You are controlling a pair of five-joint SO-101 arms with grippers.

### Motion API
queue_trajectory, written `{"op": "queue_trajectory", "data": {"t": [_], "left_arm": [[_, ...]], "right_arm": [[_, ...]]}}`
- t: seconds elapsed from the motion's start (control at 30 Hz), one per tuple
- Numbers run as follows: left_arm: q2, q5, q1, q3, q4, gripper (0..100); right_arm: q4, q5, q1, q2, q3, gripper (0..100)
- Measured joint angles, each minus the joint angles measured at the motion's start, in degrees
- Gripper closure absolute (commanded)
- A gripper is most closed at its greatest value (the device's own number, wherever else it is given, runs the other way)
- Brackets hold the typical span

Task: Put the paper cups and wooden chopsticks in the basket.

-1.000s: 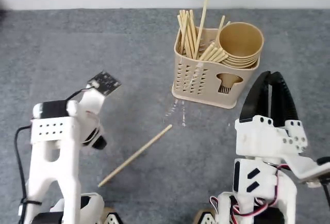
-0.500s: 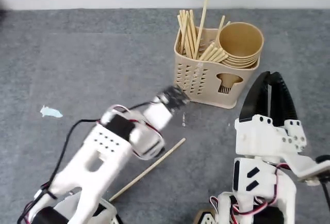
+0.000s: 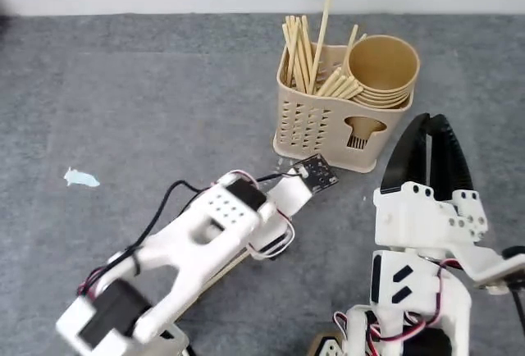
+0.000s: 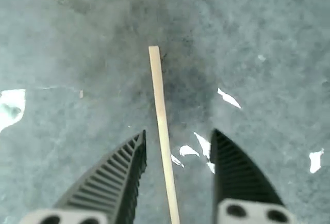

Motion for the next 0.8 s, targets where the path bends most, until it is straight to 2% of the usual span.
{"op": "queue_trajectory", "data": {"t": [0.27,0.4,0.8], "left_arm": [[11.0,0.2,-0.1,-6.5,0.2,93],[14.3,0.3,-0.1,-10.4,3.2,93],[15.8,0.4,0.2,-12.0,6.8,93]], "right_arm": [[0.0,0.0,0.0,0.0,0.0,91.6],[0.0,0.0,0.0,0.0,0.0,91.6],[0.0,0.0,0.0,0.0,0.0,91.6]]}}
